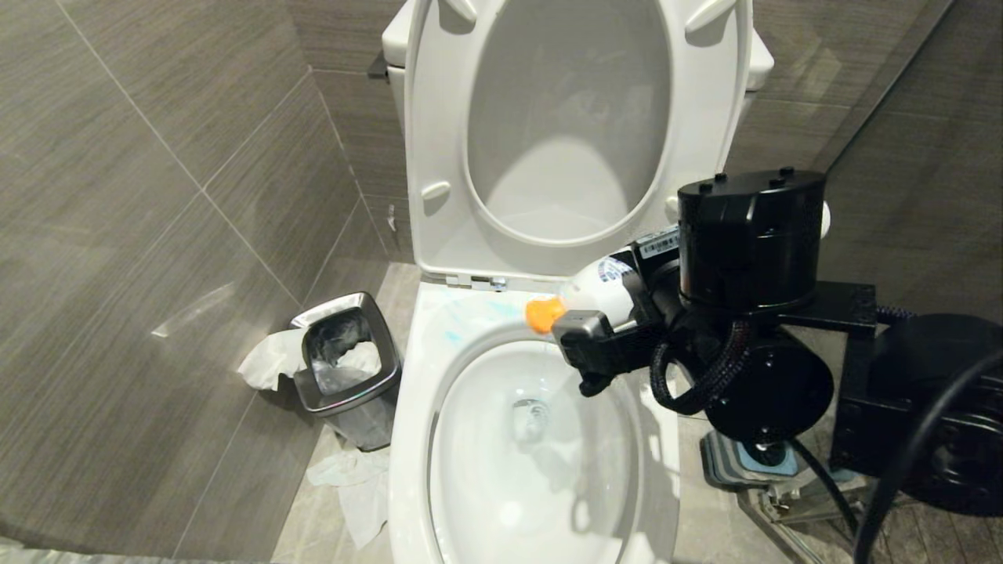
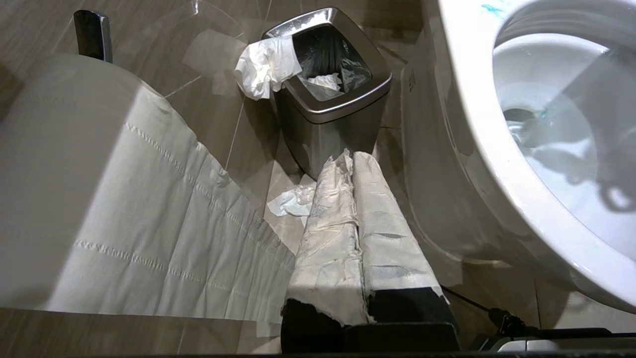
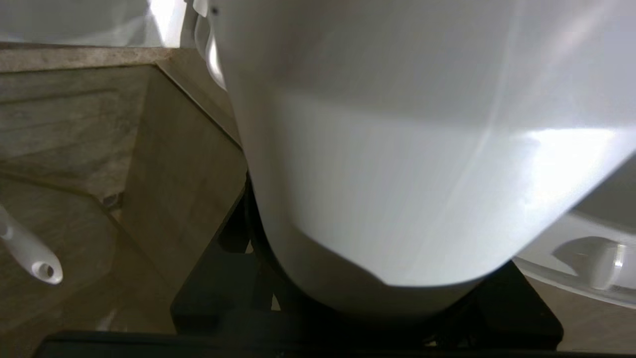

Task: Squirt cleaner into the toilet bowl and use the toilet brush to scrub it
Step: Pour in the cleaning agent

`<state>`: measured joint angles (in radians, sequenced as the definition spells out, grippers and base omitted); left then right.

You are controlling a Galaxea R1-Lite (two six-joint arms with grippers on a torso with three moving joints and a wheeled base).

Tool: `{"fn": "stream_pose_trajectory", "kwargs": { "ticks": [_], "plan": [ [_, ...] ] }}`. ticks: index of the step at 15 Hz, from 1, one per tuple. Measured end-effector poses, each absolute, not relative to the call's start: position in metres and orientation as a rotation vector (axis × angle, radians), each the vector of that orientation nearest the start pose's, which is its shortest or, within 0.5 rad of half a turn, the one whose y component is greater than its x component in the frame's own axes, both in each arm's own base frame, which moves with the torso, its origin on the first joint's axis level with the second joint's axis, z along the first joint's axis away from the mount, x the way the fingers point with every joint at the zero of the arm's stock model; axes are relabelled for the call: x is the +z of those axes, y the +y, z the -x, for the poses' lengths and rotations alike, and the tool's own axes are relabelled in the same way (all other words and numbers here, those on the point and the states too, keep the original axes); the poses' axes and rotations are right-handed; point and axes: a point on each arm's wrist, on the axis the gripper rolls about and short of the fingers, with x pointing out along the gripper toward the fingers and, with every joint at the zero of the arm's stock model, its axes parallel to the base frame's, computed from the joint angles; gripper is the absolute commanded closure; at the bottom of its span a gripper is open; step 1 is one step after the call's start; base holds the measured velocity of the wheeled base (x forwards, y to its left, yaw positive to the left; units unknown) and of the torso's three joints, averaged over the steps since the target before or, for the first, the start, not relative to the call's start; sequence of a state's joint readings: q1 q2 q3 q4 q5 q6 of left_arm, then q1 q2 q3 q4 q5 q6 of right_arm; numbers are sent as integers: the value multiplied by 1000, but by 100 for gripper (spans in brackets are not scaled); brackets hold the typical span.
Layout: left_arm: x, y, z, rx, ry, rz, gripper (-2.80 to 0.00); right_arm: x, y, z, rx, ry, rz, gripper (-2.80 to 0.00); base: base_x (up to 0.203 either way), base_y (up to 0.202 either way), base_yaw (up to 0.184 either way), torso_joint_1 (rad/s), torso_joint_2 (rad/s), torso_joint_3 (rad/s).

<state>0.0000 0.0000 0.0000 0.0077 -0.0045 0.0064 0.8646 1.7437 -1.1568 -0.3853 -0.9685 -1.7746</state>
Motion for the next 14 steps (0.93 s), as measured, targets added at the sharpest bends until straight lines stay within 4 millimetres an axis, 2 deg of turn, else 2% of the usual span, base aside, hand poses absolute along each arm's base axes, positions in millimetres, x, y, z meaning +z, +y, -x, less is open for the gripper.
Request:
{"fn": "stream_pose_trajectory", "kwargs": {
  "ticks": [3, 9, 14],
  "plan": [
    [75, 0, 23, -5, 8, -5, 0, 240, 249, -218, 31, 191, 1960, 0, 0, 0, 0, 0, 0, 0],
    [75, 0, 23, -4, 8, -3, 0, 238, 252, -216, 28, 191, 1946, 0, 0, 0, 0, 0, 0, 0],
    [75, 0, 23, -5, 8, -2, 0, 236, 252, -216, 18, 191, 1796, 0, 0, 0, 0, 0, 0, 0]
  ]
}}
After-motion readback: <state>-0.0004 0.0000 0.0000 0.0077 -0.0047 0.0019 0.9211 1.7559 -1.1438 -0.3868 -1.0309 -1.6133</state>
